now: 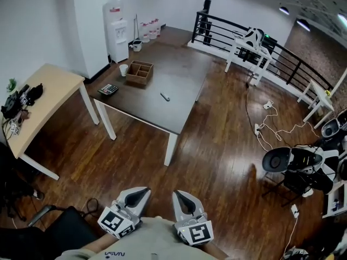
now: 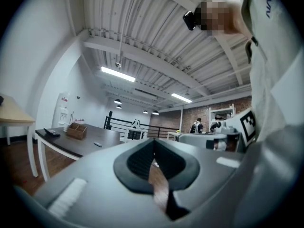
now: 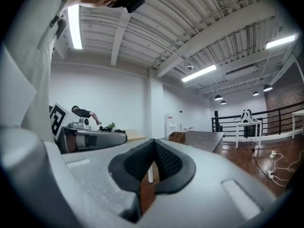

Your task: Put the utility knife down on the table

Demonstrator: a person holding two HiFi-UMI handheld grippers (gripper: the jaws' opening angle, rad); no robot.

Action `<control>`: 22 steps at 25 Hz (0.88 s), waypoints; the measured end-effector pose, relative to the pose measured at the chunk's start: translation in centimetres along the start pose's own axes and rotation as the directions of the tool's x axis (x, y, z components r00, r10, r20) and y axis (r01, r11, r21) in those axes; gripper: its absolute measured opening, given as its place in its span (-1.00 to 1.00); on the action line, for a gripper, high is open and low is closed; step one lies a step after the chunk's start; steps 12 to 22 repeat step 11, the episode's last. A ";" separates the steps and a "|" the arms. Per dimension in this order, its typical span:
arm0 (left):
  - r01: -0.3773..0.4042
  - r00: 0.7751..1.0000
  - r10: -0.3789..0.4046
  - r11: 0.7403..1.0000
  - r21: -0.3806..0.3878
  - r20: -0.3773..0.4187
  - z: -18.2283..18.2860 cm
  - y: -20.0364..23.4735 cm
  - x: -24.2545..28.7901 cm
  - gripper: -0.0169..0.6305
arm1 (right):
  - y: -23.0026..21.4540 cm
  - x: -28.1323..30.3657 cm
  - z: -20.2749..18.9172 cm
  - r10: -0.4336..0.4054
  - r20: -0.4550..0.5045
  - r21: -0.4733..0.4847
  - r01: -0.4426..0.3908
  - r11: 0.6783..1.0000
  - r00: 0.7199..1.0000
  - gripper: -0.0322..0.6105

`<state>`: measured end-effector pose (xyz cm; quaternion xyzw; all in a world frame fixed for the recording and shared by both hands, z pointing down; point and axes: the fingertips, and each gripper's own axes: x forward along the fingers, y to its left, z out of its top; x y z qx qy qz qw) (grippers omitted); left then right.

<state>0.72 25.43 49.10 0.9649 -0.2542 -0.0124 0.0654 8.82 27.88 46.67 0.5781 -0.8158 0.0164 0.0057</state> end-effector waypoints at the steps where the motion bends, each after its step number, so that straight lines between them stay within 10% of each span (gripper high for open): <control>1: 0.001 1.000 -0.001 1.000 -0.007 0.005 -0.1 0.0 0.0 -0.94 | 0.0 0.0 0.0 -0.002 0.001 -0.003 0.002 1.000 1.000 -0.90; 22: -0.012 1.000 0.013 1.000 -0.028 0.023 -0.3 0.3 -0.1 -0.94 | 0.2 0.4 -0.2 0.010 0.004 -0.013 -0.010 1.000 1.000 -0.90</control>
